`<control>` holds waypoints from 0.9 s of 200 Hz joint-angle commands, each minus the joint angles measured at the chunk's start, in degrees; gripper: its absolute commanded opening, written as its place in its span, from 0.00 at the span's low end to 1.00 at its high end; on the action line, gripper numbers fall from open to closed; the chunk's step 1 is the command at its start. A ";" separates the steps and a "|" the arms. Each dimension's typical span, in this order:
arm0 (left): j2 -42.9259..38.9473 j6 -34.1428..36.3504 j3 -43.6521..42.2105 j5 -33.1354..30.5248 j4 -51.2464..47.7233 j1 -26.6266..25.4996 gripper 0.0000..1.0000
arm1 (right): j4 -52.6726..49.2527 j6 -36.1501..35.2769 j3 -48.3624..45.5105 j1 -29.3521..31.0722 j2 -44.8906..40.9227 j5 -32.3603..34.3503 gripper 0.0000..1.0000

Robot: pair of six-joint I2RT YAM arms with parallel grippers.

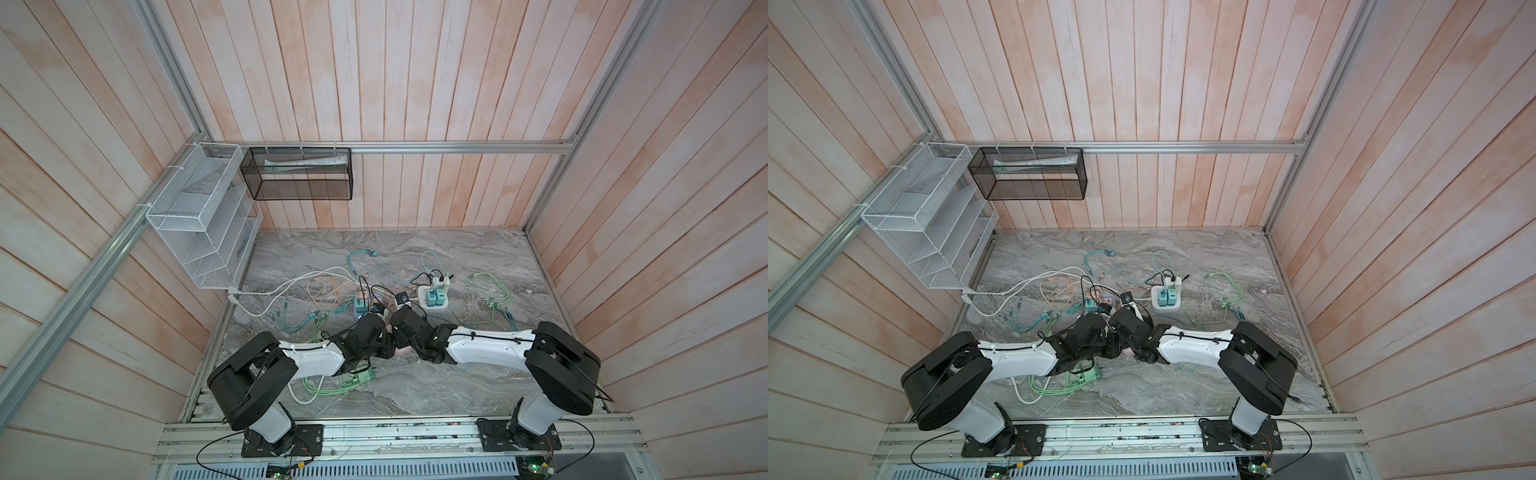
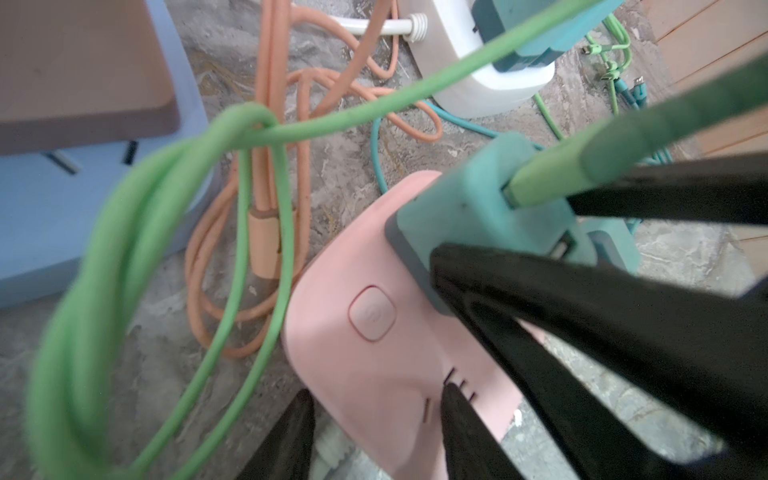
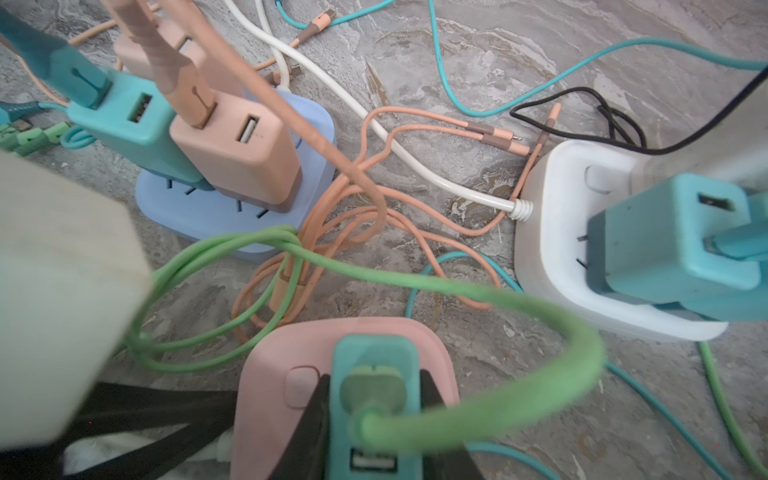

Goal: Pull the plug off the socket

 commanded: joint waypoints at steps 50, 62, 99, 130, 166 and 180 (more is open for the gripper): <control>4.89 1.83 -2.27 3.47 -6.72 -0.84 0.50 | 10.04 3.13 0.07 1.20 -2.83 -10.18 0.00; 4.80 1.84 -2.45 3.55 -6.62 -0.83 0.50 | 10.09 2.75 0.02 0.66 -3.24 -10.39 0.00; 4.88 1.67 -3.08 3.91 -6.09 -0.83 0.50 | 10.17 2.04 -0.97 -0.95 -4.88 -11.31 0.00; 5.43 1.50 -3.10 3.96 -6.00 -0.83 0.50 | 10.27 2.07 -1.09 -1.26 -5.70 -11.41 0.00; 5.98 1.66 -2.51 4.06 -5.83 -0.83 0.50 | 9.39 0.15 1.72 -0.20 -3.09 -12.61 0.00; 5.98 1.66 -2.21 4.26 -5.79 -0.83 0.50 | 7.90 0.34 2.43 0.65 -1.43 -9.83 0.00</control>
